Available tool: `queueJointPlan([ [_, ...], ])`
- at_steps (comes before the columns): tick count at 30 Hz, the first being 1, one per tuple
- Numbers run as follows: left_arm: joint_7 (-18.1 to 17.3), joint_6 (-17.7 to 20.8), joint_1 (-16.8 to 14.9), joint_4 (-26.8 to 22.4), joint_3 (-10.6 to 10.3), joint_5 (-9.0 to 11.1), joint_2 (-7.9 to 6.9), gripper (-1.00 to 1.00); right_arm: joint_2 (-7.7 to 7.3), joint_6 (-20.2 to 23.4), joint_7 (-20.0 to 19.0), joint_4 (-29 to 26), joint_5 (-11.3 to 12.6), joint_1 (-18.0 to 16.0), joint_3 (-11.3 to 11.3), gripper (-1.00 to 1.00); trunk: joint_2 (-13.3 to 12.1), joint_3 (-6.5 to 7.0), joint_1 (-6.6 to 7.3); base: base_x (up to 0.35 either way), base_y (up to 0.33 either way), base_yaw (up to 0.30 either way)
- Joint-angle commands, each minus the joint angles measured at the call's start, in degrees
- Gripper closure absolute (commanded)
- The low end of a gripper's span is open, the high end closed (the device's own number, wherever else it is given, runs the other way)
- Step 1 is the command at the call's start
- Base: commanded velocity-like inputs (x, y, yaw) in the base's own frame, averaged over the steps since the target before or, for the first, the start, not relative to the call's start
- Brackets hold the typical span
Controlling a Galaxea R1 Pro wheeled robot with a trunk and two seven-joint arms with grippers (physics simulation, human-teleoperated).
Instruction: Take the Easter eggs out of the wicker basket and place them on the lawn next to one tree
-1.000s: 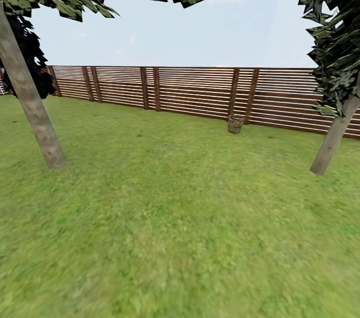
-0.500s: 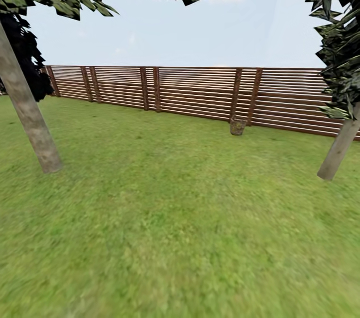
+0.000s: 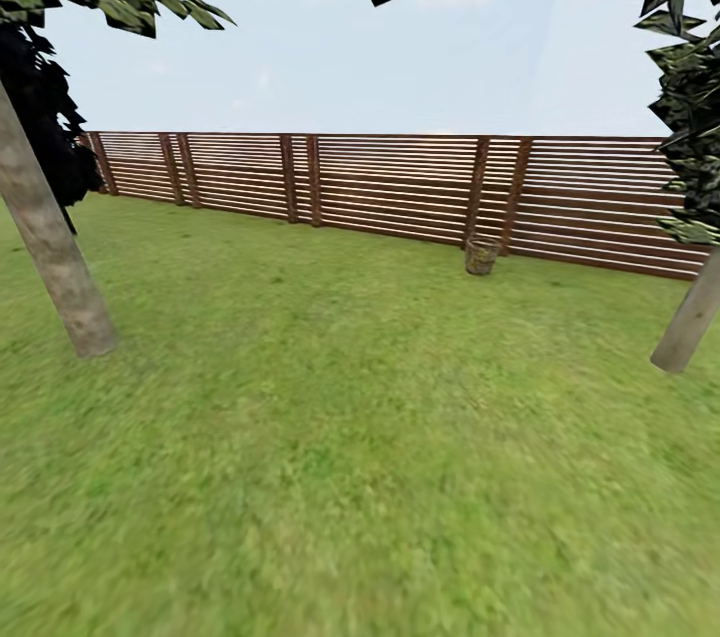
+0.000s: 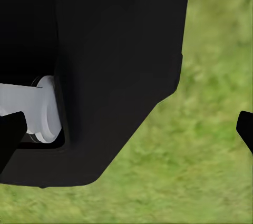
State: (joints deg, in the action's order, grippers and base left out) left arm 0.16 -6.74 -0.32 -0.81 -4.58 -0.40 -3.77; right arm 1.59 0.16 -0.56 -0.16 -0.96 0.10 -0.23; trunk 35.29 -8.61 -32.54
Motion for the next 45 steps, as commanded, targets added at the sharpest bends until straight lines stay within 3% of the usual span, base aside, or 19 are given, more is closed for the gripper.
queueJointPlan([
  [1, 0.0, -0.2, 0.0, 0.0, -0.4, 0.0, -0.01, -1.00, 0.00, 0.0, -0.1, 0.0, -0.1, 0.0, 0.0, -1.00, 0.1, -0.07, -0.05, 0.329, 0.063, 0.000],
  [45, 0.0, -0.2, 0.0, 0.0, -0.4, 0.0, -0.01, -1.00, 0.03, 0.0, -0.1, 0.0, -0.1, 0.0, 0.0, -1.00, 0.1, -0.07, -0.05, 0.329, 0.066, 0.000],
])
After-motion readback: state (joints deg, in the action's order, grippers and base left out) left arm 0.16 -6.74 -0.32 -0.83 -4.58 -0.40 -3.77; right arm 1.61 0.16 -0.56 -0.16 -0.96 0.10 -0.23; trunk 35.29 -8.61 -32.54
